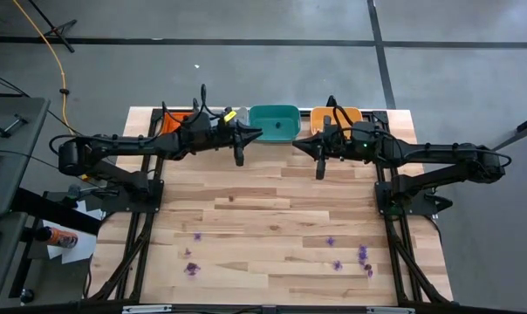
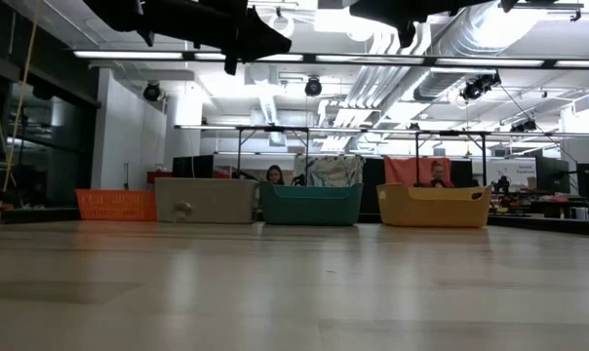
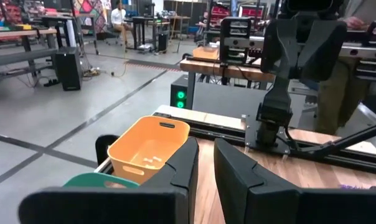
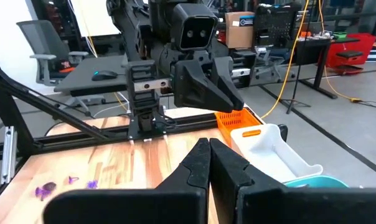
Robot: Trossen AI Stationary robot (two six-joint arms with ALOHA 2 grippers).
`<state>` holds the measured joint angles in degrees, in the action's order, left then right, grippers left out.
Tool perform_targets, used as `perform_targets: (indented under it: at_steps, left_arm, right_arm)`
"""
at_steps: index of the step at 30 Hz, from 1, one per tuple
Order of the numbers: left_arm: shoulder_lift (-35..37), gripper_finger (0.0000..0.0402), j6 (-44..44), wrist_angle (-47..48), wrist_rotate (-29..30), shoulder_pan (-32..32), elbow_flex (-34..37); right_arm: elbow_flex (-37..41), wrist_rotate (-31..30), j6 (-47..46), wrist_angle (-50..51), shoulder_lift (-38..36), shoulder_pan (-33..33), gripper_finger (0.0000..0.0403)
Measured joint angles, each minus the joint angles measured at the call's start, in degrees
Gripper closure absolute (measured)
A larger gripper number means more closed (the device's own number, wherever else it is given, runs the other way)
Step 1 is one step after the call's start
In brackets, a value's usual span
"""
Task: Sort Halloween decoration
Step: Put the black skull into the green bin
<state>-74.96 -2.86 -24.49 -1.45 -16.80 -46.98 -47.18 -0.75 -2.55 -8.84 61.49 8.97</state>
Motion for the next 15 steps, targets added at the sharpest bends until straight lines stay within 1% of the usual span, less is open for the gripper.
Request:
perform_targets:
  at_steps: [15]
  left_arm:
    - [0.0,0.0362,0.1,0.6,0.0,0.0,0.0]
  right_arm:
    - [0.0,0.0,0.0,0.0,0.0,0.0,0.0402]
